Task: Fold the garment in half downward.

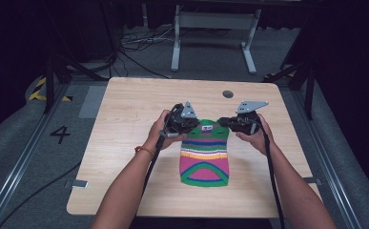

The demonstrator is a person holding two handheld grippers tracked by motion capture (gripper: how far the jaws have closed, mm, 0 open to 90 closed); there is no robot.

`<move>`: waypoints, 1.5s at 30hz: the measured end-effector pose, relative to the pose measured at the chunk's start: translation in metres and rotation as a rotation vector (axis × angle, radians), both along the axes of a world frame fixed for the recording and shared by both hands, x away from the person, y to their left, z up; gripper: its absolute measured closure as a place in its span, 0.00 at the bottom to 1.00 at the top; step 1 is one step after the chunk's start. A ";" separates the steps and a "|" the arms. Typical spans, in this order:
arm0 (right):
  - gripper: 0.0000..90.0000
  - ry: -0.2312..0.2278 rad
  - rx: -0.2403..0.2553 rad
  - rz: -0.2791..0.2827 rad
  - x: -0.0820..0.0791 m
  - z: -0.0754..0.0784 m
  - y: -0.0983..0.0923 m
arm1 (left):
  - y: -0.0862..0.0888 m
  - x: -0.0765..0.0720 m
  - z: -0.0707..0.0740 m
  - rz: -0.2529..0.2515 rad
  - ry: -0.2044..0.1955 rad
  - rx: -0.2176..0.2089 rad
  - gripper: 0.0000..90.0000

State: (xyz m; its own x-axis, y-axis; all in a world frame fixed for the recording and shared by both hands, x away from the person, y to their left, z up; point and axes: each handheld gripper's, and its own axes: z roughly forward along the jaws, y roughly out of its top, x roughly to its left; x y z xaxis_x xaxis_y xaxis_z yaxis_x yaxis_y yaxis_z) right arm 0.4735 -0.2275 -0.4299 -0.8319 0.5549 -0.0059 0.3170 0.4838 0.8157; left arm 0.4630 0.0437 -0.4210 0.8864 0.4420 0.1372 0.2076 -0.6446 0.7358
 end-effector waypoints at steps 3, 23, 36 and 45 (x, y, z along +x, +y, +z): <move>0.93 -0.005 0.006 0.021 -0.009 0.002 -0.001 | 0.005 -0.007 -0.002 -0.010 -0.002 -0.009 0.93; 0.93 0.011 -0.049 0.193 -0.059 0.000 0.012 | 0.020 -0.055 -0.012 -0.106 -0.041 -0.005 0.92; 0.93 0.029 -0.079 0.271 -0.086 -0.005 0.007 | 0.017 -0.092 -0.033 -0.166 -0.003 0.042 0.91; 0.92 0.065 -0.115 0.314 -0.103 -0.019 0.011 | 0.013 -0.109 -0.047 -0.181 0.019 0.102 0.90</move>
State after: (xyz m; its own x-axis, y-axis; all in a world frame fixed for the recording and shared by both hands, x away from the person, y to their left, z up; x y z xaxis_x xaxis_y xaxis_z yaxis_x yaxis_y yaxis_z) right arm 0.3702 -0.2160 -0.4486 -0.9627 0.2705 0.0054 0.1877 0.6537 0.7331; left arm 0.3544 0.0562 -0.4680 0.9530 0.2602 0.1551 0.0953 -0.7435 0.6619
